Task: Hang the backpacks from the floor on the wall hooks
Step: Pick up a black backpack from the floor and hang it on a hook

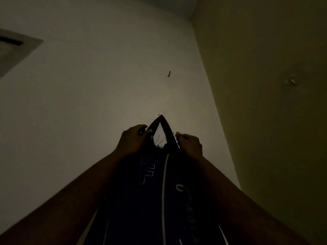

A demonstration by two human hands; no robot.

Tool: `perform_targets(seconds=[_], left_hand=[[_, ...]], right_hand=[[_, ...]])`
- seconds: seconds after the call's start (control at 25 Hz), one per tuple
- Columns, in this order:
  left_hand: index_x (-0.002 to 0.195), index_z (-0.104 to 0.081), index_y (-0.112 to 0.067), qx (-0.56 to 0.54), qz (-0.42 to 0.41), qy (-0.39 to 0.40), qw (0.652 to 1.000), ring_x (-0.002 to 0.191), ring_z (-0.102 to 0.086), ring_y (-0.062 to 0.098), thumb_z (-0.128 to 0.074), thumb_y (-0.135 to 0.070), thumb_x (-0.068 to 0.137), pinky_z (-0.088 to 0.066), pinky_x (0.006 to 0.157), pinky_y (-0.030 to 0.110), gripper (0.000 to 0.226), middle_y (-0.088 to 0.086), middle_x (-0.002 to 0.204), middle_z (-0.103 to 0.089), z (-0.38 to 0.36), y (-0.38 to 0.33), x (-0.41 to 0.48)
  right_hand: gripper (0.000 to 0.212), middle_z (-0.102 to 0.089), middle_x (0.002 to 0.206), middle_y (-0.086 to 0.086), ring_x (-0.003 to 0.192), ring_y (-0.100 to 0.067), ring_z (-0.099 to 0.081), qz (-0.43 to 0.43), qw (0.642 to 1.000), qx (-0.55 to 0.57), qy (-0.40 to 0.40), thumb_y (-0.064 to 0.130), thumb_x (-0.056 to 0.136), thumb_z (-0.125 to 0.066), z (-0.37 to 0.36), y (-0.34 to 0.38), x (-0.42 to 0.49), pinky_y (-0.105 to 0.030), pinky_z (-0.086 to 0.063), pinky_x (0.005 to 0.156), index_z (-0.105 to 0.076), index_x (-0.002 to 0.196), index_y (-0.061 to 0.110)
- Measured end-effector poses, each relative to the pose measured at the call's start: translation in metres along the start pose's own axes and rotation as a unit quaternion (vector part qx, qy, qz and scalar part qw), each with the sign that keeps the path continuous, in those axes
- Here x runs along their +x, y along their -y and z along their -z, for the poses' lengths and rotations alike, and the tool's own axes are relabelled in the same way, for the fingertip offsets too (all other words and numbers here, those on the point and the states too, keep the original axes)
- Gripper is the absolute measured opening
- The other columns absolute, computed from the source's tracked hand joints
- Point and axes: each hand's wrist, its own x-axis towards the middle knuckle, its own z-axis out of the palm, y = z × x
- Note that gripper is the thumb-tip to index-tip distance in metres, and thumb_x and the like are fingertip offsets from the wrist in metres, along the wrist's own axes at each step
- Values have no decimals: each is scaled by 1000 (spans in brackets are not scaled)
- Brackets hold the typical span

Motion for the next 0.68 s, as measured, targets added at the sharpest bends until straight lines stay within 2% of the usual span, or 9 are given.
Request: perform_targets(seconds=[0.04,0.08,0.24,0.4,0.52,0.6,0.68], left_hand=[[133,-48,-12,-19,10,-23,1000,125,-48,24,-43,-29,95,-37,96,23,42,11,140,-50,3,-5,-10],[133,-48,-12,-48,21,-38,998,126,-48,23,-44,-29,95,-36,96,22,41,10,140,-50,6,-10,-22],[131,-50,-18,-171,65,-21,983,116,-53,18,-43,-31,95,-35,87,17,39,6,133,-56,22,-20,-63],[136,-42,-19,-255,119,-23,959,128,-44,20,-43,-35,94,-30,93,18,45,6,142,-46,31,-17,-99],[138,-39,-21,-326,138,0,935,132,-39,19,-43,-36,94,-27,97,20,47,5,146,-41,43,-7,-135],[137,-41,-22,-363,148,32,919,130,-42,19,-43,-39,93,-30,97,21,47,4,145,-43,56,4,-164],[136,-43,-22,-400,169,74,898,127,-45,21,-43,-41,93,-34,96,23,47,4,142,-46,71,13,-198]], right_hand=[[39,-64,122,-12,107,-26,-58,-3,1000,4,4,34,96,-43,3,1,-11,-21,-37,80,-64,116,8],[39,-62,125,-11,108,-25,-57,-7,1000,8,5,35,96,-42,7,3,-22,-19,-34,81,-61,119,10],[40,-58,131,-9,116,-24,-55,-35,999,21,1,37,97,-41,14,20,-71,-20,-36,84,-55,127,15],[40,-60,126,-11,97,-20,-54,-63,998,5,-23,37,97,-40,16,36,-120,-24,-40,87,-55,126,15],[43,-58,130,-10,113,-27,-56,-123,991,-12,-51,41,96,-40,6,43,-167,-34,-43,101,-54,127,16],[44,-57,130,-9,116,-28,-55,-164,984,-3,-76,43,95,-41,-8,52,-211,-35,-42,98,-54,129,17],[43,-60,124,-10,109,-27,-57,-192,976,32,-96,43,94,-43,-22,57,-256,-33,-44,89,-58,124,16]])
